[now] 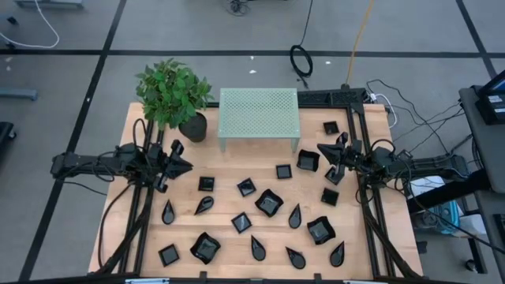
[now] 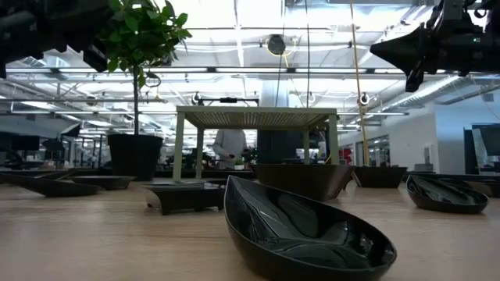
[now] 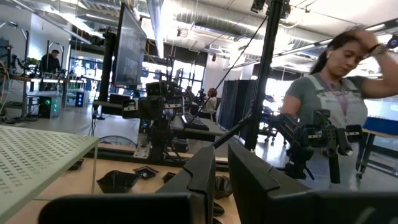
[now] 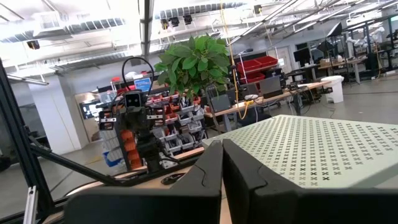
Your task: Pick & Place Mini shaped plates
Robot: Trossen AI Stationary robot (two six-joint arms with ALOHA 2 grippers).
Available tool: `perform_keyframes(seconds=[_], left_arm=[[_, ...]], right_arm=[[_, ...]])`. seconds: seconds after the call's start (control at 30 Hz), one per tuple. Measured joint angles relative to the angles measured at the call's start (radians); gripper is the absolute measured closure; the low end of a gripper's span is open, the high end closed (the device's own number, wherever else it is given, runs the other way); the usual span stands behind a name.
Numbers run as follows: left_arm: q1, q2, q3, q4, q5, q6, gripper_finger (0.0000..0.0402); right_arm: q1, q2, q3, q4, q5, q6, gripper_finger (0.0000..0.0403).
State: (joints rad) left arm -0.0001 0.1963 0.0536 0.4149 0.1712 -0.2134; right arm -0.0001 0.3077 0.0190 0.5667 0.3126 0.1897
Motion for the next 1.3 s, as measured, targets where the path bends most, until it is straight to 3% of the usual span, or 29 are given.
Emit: perform_keyframes(seconds=[1.3], left_arm=[[0.000, 0.000, 0.000, 0.000, 0.000, 0.000, 0.0353]], right_arm=[[0.000, 0.000, 0.000, 0.004, 0.000, 0.060, 0.0403]])
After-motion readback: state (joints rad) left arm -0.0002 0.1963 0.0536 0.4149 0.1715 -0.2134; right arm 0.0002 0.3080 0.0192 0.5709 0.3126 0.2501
